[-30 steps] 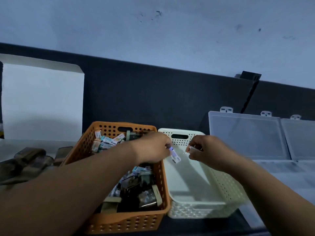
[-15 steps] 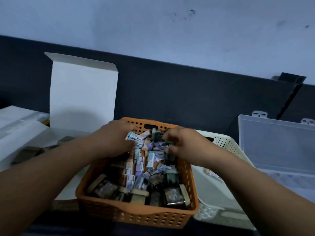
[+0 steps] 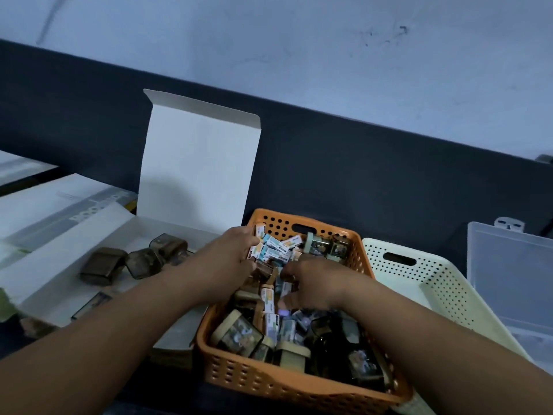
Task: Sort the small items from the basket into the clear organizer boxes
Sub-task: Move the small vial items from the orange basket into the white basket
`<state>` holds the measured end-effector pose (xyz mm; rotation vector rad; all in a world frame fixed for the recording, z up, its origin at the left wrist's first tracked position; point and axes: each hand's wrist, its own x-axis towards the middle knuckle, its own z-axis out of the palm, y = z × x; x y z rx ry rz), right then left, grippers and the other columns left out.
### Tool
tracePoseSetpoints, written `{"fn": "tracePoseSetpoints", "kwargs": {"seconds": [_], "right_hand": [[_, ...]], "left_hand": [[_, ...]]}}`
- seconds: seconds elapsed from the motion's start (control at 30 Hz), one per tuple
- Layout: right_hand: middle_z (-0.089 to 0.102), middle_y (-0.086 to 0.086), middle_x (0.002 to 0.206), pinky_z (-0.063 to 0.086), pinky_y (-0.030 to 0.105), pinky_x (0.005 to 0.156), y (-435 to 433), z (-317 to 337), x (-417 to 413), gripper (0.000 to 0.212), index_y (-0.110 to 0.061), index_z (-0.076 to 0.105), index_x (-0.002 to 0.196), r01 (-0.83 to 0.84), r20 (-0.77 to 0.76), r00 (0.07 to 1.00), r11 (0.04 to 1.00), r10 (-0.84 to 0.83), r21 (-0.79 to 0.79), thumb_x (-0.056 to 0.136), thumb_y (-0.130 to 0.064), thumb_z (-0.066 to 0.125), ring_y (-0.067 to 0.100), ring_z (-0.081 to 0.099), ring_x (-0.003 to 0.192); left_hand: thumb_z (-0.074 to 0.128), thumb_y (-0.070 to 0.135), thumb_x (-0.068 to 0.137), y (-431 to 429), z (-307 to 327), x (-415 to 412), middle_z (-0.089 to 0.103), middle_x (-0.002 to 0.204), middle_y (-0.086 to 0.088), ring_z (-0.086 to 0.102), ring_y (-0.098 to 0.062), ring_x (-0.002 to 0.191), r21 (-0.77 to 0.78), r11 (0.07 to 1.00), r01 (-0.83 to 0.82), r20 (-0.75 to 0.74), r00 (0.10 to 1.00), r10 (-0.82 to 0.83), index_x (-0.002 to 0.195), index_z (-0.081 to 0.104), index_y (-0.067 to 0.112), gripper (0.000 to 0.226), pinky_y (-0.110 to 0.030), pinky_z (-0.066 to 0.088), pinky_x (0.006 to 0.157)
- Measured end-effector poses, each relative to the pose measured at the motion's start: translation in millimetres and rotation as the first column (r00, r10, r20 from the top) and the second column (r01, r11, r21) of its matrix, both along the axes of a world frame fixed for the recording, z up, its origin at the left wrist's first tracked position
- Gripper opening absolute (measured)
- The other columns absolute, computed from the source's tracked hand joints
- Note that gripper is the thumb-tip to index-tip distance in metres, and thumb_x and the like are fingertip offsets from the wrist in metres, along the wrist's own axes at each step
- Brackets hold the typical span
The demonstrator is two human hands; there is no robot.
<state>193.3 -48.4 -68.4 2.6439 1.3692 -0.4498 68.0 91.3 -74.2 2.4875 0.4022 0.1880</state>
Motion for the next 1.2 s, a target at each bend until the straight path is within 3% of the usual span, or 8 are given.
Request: {"fn": "tracePoseSetpoints", "kwargs": {"seconds": [0.13,0.3,0.43,0.57,0.87,1.0,1.07,1.2], "right_hand": [[0.049,0.001,0.133,0.045,0.033,0.09,-1.4,-2.4,-0.5,0.066,-0.024,0.047,0.136,0.069,-0.074,0.995,0.996,-0.065,0.056,0.08,-0.049,0.071,0.024,0.051,0.116],[0.054,-0.007,0.101,0.046,0.026,0.07,-4.8,-3.1,3.9,0.035,-0.02,0.053,0.102,0.174,-0.336,0.936,0.965,-0.101,0.195,0.078,-0.03,0.078,0.011,0.054,0.085],[0.059,0.005,0.096,0.057,0.039,0.074,-6.3,-0.2,6.5,0.028,-0.013,0.052,0.097,0.252,-0.419,0.9,0.927,-0.118,0.279,0.081,-0.017,0.075,0.018,0.061,0.079],[0.062,0.011,0.089,0.055,0.035,0.068,-17.3,15.4,12.2,0.027,-0.013,0.05,0.085,0.305,-0.428,0.897,0.85,-0.106,0.429,0.079,-0.013,0.076,0.021,0.063,0.072],[0.062,-0.001,0.056,0.04,0.023,0.053,-84.0,42.0,31.3,0.025,-0.006,0.047,0.082,0.537,-0.528,0.834,0.453,-0.159,0.712,0.081,0.004,0.07,0.003,0.061,0.053],[0.059,0.013,0.074,0.046,0.037,0.063,-116.0,30.1,48.6,0.024,-0.004,0.054,0.086,0.617,-0.527,0.784,0.321,-0.329,0.718,0.078,-0.007,0.077,0.022,0.053,0.067],[0.061,0.016,0.083,0.05,0.042,0.07,-124.2,20.0,54.5,0.026,-0.005,0.057,0.089,0.66,-0.53,0.745,0.332,-0.405,0.674,0.077,-0.012,0.079,0.025,0.057,0.076],[0.064,0.003,0.109,0.045,0.029,0.073,-122.6,9.5,54.9,0.028,-0.014,0.061,0.106,0.659,-0.463,0.744,0.411,-0.483,0.63,0.082,-0.018,0.075,0.018,0.06,0.096]], "left_hand": [[0.048,0.024,0.098,-0.1,0.6,1.4,0.011,0.158,0.011,0.02,-0.013,0.143,0.058,0.998,0.009,-0.009,1.0,-0.008,0.146,0.035,0.023,0.049,-0.03,0.02,0.115],[0.048,0.026,0.098,2.3,-2.3,1.9,0.011,0.158,0.012,0.021,-0.013,0.143,0.057,0.998,0.014,-0.008,1.0,-0.014,0.146,0.035,0.022,0.05,-0.031,0.022,0.115],[0.048,0.027,0.098,4.0,-3.9,1.8,0.01,0.158,0.012,0.021,-0.013,0.143,0.07,0.997,0.021,0.004,1.0,-0.022,0.147,0.033,0.022,0.051,-0.029,0.021,0.114],[0.049,0.027,0.098,3.9,-4.1,2.2,0.01,0.158,0.013,0.021,-0.013,0.143,0.053,0.998,0.017,0.002,1.0,-0.017,0.147,0.032,0.024,0.052,-0.032,0.023,0.115],[0.051,0.022,0.097,1.3,-3.1,5.5,0.014,0.156,0.012,0.025,-0.013,0.14,0.029,1.0,-0.002,0.005,1.0,0.002,0.143,0.038,0.025,0.048,-0.028,0.026,0.109],[0.052,0.021,0.096,2.8,-3.6,6.9,0.015,0.156,0.01,0.024,-0.013,0.14,0.021,1.0,0.004,-0.005,1.0,-0.004,0.142,0.04,0.026,0.048,-0.028,0.025,0.109],[0.052,0.022,0.096,2.2,-3.2,6.7,0.015,0.156,0.01,0.024,-0.014,0.14,0.021,1.0,0.004,-0.008,1.0,-0.004,0.142,0.041,0.026,0.048,-0.027,0.025,0.108],[0.052,0.02,0.096,0.6,-1.9,5.3,0.016,0.156,0.008,0.025,-0.014,0.14,0.02,1.0,0.004,-0.015,1.0,-0.004,0.143,0.04,0.025,0.049,-0.027,0.026,0.107]]}}
